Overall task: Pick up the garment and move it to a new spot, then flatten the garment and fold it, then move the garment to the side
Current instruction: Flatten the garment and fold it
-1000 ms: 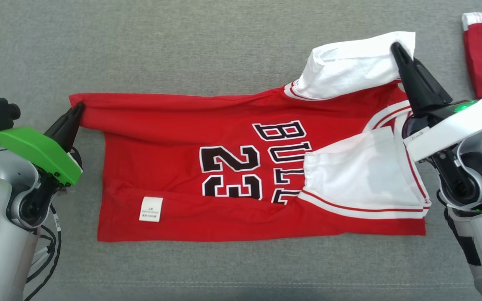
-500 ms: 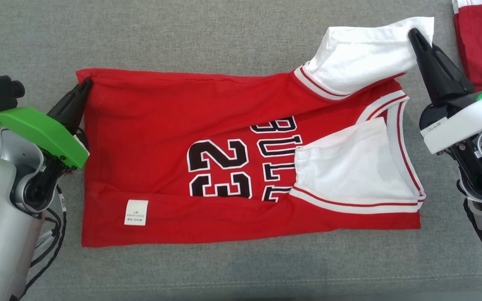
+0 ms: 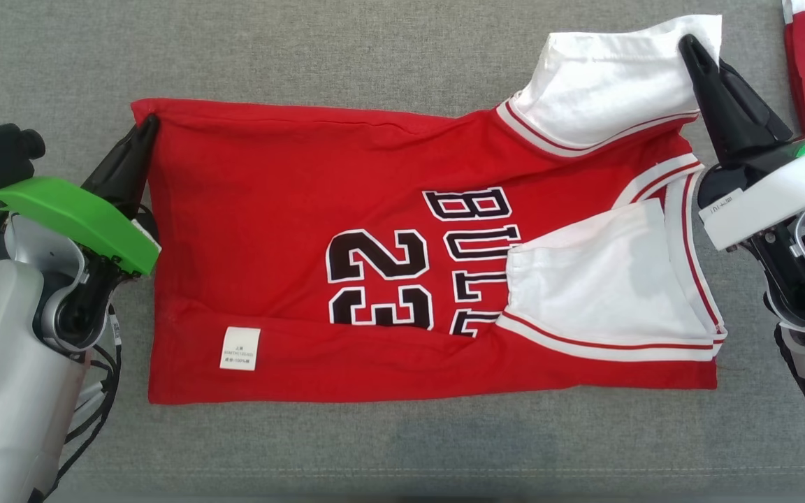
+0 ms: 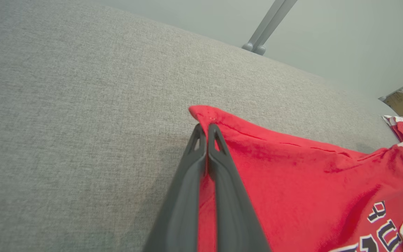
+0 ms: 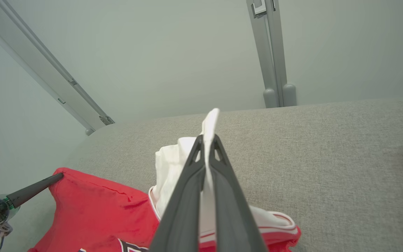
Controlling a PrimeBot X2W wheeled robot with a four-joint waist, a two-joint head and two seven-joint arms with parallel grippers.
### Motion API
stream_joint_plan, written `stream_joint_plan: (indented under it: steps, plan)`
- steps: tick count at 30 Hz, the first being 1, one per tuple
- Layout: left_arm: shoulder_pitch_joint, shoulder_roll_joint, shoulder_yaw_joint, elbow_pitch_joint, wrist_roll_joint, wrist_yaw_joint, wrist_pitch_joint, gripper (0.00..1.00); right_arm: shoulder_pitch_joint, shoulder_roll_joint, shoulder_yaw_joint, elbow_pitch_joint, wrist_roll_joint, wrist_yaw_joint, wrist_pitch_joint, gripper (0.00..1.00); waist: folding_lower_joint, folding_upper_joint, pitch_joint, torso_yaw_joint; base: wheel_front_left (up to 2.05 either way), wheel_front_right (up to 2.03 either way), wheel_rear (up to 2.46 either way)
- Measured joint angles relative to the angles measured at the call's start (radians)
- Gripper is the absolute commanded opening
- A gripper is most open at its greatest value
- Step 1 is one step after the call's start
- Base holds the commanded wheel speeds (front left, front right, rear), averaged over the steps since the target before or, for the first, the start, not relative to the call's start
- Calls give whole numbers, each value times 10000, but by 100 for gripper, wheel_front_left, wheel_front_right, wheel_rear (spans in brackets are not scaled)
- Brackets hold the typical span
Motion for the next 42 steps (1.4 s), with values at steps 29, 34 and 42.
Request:
stream_joint_plan:
  steps: [29, 34, 42]
  plan:
    - [1715, 995, -414, -706, -433, 0, -1001, 0, 2661, 163, -157, -974, 125, -566, -336, 0, 0, 0, -708, -147, 0, 0, 0]
    - [1926, 1081, -385, -727, -560, 0, -1074, 0, 2920, 159, -247, -1101, 127, -600, -424, 0, 0, 0, -756, -153, 0, 0, 0]
    - [2068, 1091, -460, -997, -646, 0, -1089, 0, 3267, 159, -297, -1250, 144, -619, -508, 0, 0, 0, -739, -170, 0, 0, 0]
